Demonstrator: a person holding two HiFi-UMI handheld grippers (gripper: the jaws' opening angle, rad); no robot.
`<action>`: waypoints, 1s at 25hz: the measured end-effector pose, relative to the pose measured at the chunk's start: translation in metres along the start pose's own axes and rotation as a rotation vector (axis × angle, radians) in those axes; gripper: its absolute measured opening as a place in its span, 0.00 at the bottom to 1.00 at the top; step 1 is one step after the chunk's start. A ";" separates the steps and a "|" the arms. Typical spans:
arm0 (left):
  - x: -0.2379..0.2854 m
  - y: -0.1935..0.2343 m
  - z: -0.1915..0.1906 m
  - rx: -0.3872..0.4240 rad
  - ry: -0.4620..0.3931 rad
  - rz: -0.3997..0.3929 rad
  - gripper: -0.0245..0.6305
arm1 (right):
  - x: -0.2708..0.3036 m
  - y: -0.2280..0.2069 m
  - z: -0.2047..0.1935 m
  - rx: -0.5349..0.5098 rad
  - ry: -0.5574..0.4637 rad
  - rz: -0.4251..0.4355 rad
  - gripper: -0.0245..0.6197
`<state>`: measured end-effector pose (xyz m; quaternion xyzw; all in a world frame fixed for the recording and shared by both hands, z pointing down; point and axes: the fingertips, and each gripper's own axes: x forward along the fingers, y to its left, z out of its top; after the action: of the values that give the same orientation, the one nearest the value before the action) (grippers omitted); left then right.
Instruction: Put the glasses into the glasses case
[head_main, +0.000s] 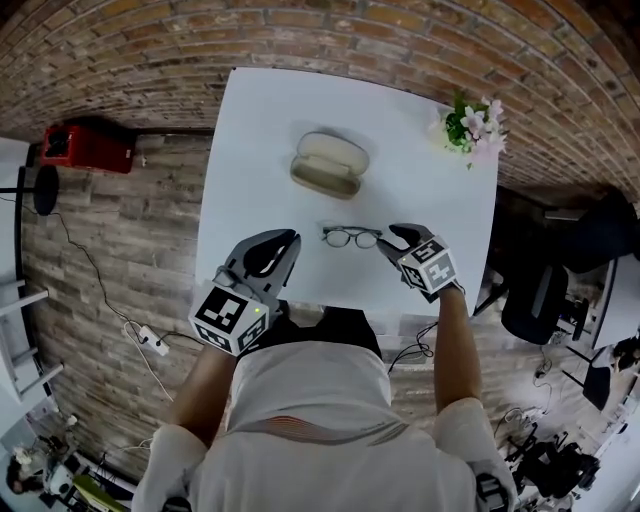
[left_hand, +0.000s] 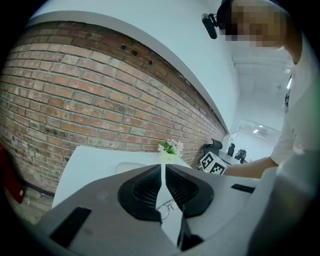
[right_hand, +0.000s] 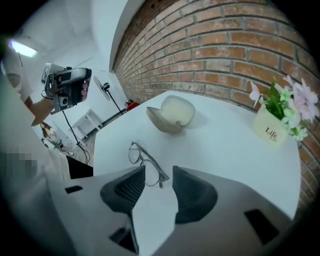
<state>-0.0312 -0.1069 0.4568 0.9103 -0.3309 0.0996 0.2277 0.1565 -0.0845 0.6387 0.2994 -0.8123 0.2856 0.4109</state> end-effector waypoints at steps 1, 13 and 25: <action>0.001 0.000 -0.002 -0.002 0.004 0.002 0.09 | 0.004 0.000 -0.003 -0.007 0.019 0.028 0.38; -0.001 0.013 -0.014 -0.027 0.028 0.057 0.09 | 0.033 -0.008 -0.027 -0.044 0.193 0.342 0.38; 0.006 0.012 -0.025 -0.046 0.056 0.084 0.09 | 0.039 -0.005 -0.026 -0.039 0.255 0.531 0.35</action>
<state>-0.0350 -0.1064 0.4850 0.8871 -0.3645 0.1269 0.2532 0.1540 -0.0794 0.6858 0.0303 -0.8094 0.4027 0.4263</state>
